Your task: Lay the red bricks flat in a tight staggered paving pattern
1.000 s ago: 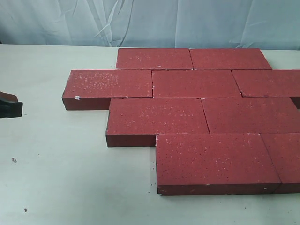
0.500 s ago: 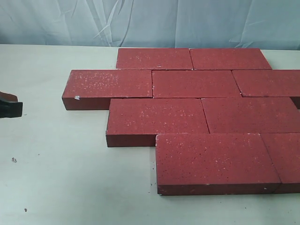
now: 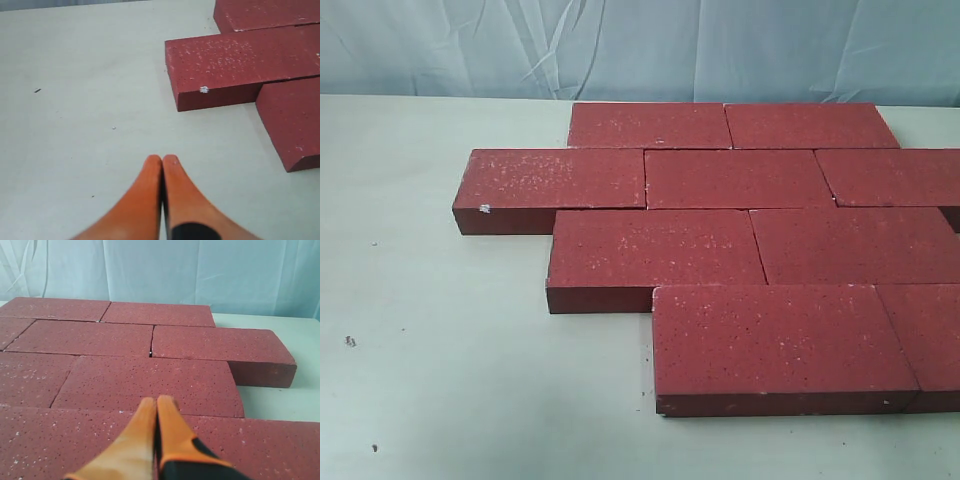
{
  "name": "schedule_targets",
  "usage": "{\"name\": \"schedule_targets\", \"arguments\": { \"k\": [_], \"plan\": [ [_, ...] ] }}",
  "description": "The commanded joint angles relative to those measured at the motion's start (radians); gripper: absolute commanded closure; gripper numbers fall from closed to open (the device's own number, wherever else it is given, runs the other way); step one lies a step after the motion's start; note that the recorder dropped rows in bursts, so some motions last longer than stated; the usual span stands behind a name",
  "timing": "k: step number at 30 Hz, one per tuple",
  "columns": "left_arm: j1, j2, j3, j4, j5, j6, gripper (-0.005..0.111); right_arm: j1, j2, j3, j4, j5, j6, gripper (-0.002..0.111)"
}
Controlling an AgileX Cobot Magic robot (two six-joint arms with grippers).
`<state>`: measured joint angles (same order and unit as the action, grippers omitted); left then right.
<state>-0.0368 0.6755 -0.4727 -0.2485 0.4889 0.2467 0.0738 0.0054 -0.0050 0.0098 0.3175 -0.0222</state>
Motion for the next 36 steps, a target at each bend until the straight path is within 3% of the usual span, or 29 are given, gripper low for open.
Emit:
{"name": "schedule_targets", "arguments": {
  "k": [1,4,15,24,36],
  "plan": [
    [0.045,-0.164,0.105,0.034,-0.031,-0.004,0.107,-0.004,-0.005,0.005,0.002,-0.015,0.001,0.109],
    [0.045,-0.319,0.207,0.069,-0.095,-0.004,0.107,-0.004,-0.005,0.005,0.002,-0.015,0.001,0.109],
    [0.044,-0.671,0.370,0.086,-0.131,-0.004,0.107,-0.004,-0.005,0.005,0.011,-0.015,0.001,0.109],
    [0.044,-0.675,0.447,0.106,-0.133,-0.006,0.107,-0.004,-0.005,0.005,0.017,-0.015,0.001,0.109],
    [0.044,-0.675,0.473,0.204,-0.209,-0.175,0.107,-0.004,-0.005,0.005,0.017,-0.015,0.001,0.109]
  ]
}}
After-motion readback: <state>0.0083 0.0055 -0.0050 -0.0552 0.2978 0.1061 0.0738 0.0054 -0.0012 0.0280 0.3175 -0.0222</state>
